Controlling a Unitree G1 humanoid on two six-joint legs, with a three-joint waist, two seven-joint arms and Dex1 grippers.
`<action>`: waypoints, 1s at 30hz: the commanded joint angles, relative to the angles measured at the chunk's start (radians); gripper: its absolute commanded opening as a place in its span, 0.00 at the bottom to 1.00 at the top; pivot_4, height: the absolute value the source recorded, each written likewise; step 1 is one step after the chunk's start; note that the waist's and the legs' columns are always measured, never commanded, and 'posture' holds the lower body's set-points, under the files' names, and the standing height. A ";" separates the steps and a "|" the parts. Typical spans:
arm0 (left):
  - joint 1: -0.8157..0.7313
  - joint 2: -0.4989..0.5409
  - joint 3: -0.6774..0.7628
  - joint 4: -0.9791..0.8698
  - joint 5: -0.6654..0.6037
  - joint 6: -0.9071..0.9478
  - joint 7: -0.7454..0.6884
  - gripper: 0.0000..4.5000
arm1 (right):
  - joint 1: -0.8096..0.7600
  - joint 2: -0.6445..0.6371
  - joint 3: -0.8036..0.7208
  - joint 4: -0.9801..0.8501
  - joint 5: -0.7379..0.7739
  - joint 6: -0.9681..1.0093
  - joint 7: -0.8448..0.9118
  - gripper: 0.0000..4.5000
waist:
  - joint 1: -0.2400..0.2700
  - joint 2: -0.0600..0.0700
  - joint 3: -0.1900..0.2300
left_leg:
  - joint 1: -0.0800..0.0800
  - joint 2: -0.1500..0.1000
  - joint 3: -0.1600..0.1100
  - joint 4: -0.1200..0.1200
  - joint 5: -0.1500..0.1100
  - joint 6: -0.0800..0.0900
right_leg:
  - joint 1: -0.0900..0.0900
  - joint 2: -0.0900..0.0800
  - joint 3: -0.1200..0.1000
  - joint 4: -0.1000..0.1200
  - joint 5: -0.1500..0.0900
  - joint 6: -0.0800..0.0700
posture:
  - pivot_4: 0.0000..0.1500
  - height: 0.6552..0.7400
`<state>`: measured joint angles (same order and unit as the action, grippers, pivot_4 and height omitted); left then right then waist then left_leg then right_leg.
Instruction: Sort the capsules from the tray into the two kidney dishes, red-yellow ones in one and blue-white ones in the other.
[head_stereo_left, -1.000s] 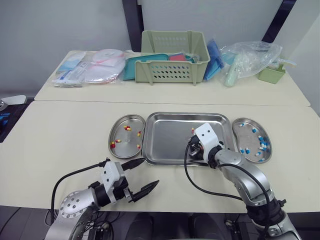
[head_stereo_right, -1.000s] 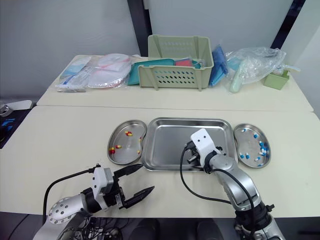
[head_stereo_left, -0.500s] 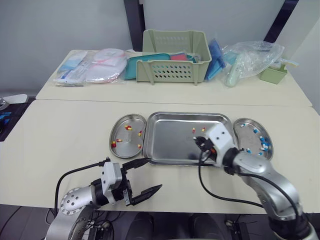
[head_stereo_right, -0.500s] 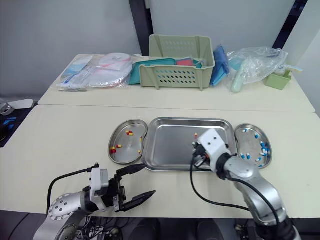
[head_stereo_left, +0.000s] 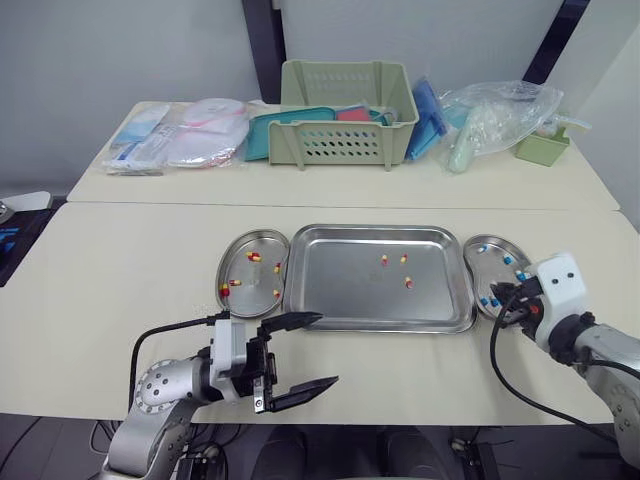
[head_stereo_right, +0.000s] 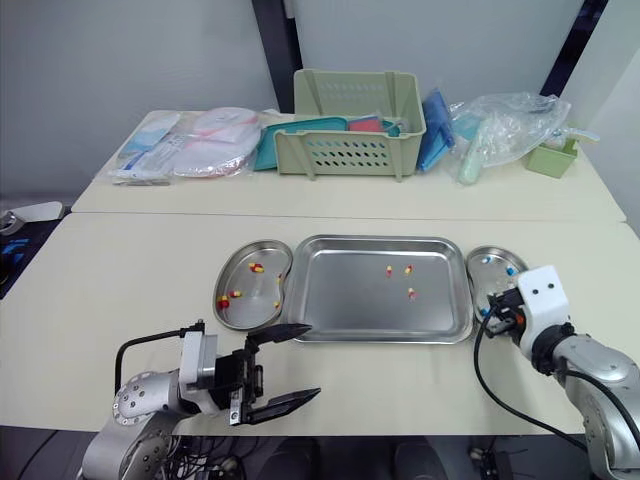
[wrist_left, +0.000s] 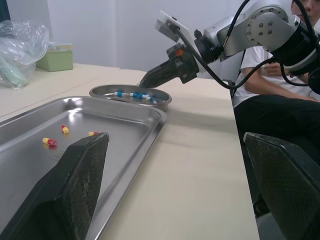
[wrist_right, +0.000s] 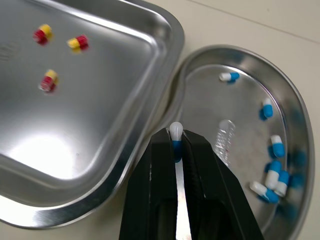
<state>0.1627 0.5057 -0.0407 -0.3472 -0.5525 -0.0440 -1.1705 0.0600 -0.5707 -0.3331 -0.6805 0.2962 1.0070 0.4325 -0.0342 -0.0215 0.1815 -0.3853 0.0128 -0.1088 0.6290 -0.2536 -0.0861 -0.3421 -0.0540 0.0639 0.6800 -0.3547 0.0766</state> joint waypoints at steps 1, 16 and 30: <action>-0.012 -0.002 -0.005 -0.032 -0.026 0.003 0.000 1.00 | -0.005 0.019 -0.043 0.005 -0.002 -0.010 -0.038 0.00 | 0.000 0.000 0.000 | 0.000 0.000 0.000 0.000 0.000 0.000 | 0.000 0.000 0.000 0.000 0.000 0.000 | 1.00 1.00; 0.018 0.002 0.048 -0.084 -0.036 0.022 0.094 1.00 | 0.020 -0.007 -0.079 0.030 -0.004 -0.099 -0.044 0.97 | 0.002 0.001 0.000 | 0.000 0.000 0.000 0.000 0.000 0.000 | 0.000 0.000 0.000 0.000 0.000 0.000 | 1.00 1.00; 0.142 0.094 0.482 0.026 -0.005 0.193 0.435 1.00 | 0.275 -0.167 -0.241 0.199 0.081 -0.642 0.416 1.00 | 0.002 0.000 0.000 | 0.003 0.000 0.000 0.000 0.000 0.000 | 0.004 0.000 0.000 -0.001 0.000 0.000 | 1.00 1.00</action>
<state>0.2923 0.5743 0.3690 -0.3573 -0.5744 0.1237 -0.7767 0.3211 -0.7099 -0.5151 -0.4986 0.3502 0.4147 0.7891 -0.0324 -0.0213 0.1819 -0.3823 0.0129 -0.1086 0.6290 -0.2537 -0.0860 -0.3383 -0.0541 0.0637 0.6792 -0.3548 0.0767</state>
